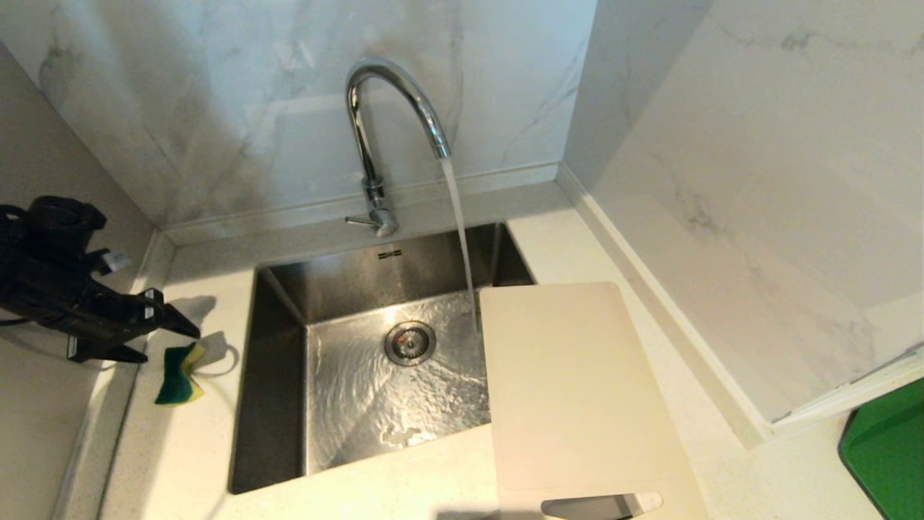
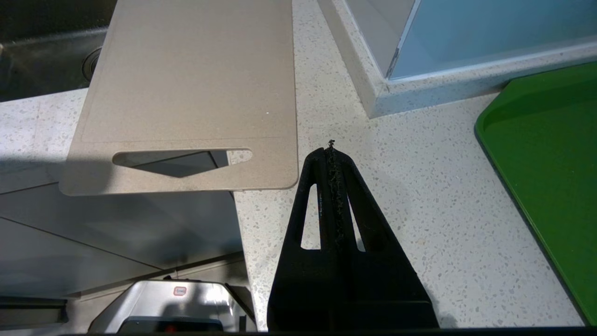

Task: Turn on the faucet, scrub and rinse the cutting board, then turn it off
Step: Turn off the tap

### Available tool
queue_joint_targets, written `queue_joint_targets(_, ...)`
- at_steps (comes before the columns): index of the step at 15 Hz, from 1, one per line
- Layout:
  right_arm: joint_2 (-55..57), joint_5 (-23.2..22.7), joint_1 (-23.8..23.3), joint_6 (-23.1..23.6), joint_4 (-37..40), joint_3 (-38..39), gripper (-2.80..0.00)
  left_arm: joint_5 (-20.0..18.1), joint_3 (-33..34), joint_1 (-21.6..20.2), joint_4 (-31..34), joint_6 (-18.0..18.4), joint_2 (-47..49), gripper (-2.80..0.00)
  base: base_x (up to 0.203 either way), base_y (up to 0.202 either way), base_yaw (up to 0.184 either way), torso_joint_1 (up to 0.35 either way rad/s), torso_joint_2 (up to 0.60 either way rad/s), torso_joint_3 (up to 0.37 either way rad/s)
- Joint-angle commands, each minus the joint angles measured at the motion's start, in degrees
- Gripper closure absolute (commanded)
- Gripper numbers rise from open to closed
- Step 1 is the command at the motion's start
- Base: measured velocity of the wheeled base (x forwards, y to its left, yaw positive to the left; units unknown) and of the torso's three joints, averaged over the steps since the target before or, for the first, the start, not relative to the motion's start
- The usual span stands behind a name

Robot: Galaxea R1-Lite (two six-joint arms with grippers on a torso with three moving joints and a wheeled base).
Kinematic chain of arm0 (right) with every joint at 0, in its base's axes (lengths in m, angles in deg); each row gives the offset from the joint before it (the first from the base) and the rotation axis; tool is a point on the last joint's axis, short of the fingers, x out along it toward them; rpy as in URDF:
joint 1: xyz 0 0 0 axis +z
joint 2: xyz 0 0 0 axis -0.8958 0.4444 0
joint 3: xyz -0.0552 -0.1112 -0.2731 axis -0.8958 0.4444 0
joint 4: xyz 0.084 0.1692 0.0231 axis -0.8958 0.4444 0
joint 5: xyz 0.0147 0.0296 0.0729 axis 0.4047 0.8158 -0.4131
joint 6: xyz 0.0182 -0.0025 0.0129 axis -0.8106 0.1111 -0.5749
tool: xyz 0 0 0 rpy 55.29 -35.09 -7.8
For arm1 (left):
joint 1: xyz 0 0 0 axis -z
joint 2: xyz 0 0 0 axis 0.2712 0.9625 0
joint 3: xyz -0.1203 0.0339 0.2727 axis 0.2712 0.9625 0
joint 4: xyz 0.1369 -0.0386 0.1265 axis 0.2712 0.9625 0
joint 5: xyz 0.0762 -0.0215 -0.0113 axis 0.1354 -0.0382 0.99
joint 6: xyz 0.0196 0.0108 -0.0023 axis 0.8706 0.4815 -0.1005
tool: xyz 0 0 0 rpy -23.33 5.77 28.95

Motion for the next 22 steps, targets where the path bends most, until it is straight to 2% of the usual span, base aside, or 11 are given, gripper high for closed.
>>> queue_joint_targets(1,0.0,0.0,0.0,0.0,0.0,0.0,0.0,-0.4,-0.2,1.4,1.7,-0.3,-9.7,-2.8,0.0,0.0,0.0,0.0,0.0,0.0)
queue_joint_targets(6,0.0,0.0,-0.1,0.0,0.1,0.0,0.0,-0.3,-1.1,7.4,3.6,-0.7,-19.4,-2.8,0.0,0.0,0.0,0.0,0.0,0.0)
queue_joint_targets(8,0.0,0.0,0.0,0.0,0.1,0.0,0.0,-0.3,-1.1,9.6,3.9,-3.4,-21.5,-2.8,0.0,0.0,0.0,0.0,0.0,0.0)
queue_joint_targets(14,0.0,0.0,0.0,0.0,0.1,0.0,0.0,-0.6,-0.9,10.7,5.8,-4.1,-25.0,-2.8,0.0,0.0,0.0,0.0,0.0,0.0)
queue_joint_targets(18,0.0,0.0,0.0,0.0,0.1,0.0,0.0,-0.6,-1.2,12.9,5.5,-4.5,-24.8,-2.8,0.0,0.0,0.0,0.0,0.0,0.0)
queue_joint_targets(22,0.0,0.0,-0.1,0.0,0.0,0.0,0.0,-0.7,-5.4,14.5,4.6,-6.0,-23.5,-2.8,0.0,0.0,0.0,0.0,0.0,0.0)
